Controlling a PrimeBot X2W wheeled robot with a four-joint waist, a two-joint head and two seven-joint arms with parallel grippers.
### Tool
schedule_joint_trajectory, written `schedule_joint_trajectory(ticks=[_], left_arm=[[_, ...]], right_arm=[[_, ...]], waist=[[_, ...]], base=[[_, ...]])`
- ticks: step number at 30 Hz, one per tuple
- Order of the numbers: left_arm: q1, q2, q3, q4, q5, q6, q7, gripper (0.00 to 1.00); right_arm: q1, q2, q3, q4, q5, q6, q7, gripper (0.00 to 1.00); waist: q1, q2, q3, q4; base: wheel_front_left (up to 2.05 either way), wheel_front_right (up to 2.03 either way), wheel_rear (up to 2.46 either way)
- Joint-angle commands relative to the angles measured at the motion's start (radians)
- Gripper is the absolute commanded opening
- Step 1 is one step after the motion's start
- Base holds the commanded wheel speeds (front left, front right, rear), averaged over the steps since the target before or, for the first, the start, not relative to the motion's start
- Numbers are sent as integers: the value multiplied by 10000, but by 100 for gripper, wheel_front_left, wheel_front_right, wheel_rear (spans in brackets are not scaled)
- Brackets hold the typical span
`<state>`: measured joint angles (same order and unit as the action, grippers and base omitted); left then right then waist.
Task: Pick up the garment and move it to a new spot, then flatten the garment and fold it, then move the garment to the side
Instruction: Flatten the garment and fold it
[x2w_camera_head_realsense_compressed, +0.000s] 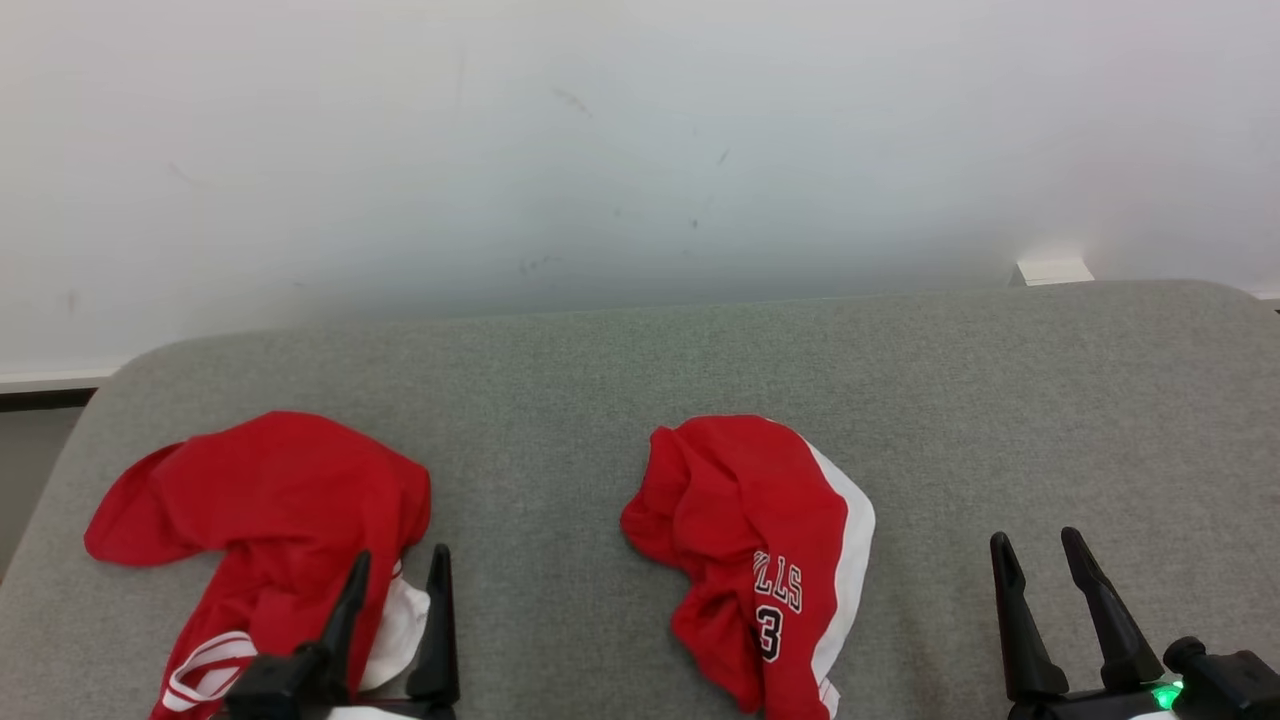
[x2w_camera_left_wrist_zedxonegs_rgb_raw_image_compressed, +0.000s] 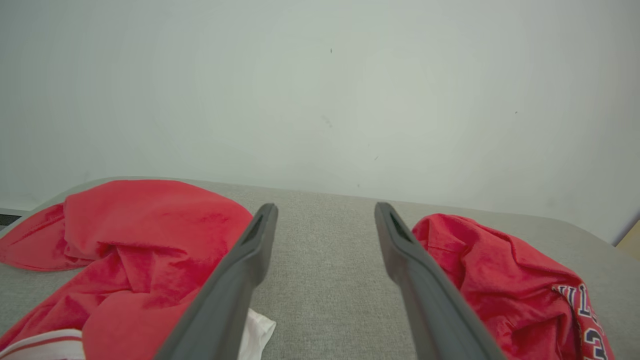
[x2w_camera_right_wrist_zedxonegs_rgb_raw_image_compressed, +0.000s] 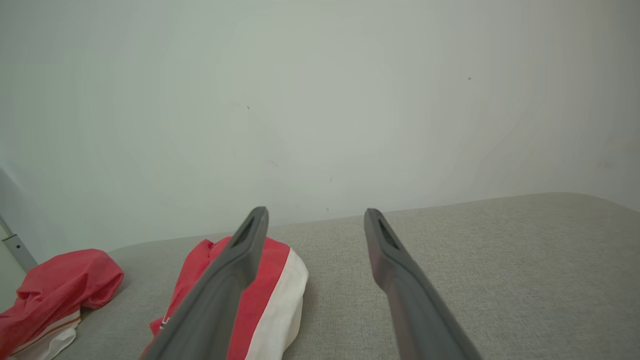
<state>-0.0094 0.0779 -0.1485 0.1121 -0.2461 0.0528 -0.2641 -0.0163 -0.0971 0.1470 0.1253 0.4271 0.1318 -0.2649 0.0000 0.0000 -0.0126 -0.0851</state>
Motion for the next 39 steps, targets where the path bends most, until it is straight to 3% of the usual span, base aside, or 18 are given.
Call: schedule_joint_trajectory(ticks=[1,14,18,28,39], left_arm=[[71,-39,72,33,196,-75,-5,100],[117,-210,301,192,358,-416,-5,100],[57,-229,265,293,350,-502,-5,100],[-150,-254,230,325,227,-474,-5,100],[-212,-260,113,398,69,-397,-5,100]], right_arm=[[-49,-76,23,34,25,-21,10,100],[14,-213,178,345,133,-21,10,100],[69,-391,700,1184,372,-21,76,100],[-649,-420,2249,3216,963,-21,1439,100],[-1261,-176,2980,4946,1330,-21,2257,100]], waist=[[0,0,-18,-15],[0,0,-107,-14],[0,0,-122,129],[0,0,76,724],[0,0,155,1440]], base=[[0,0,0],[0,0,0],[0,0,0],[0,0,0],[0,0,0]])
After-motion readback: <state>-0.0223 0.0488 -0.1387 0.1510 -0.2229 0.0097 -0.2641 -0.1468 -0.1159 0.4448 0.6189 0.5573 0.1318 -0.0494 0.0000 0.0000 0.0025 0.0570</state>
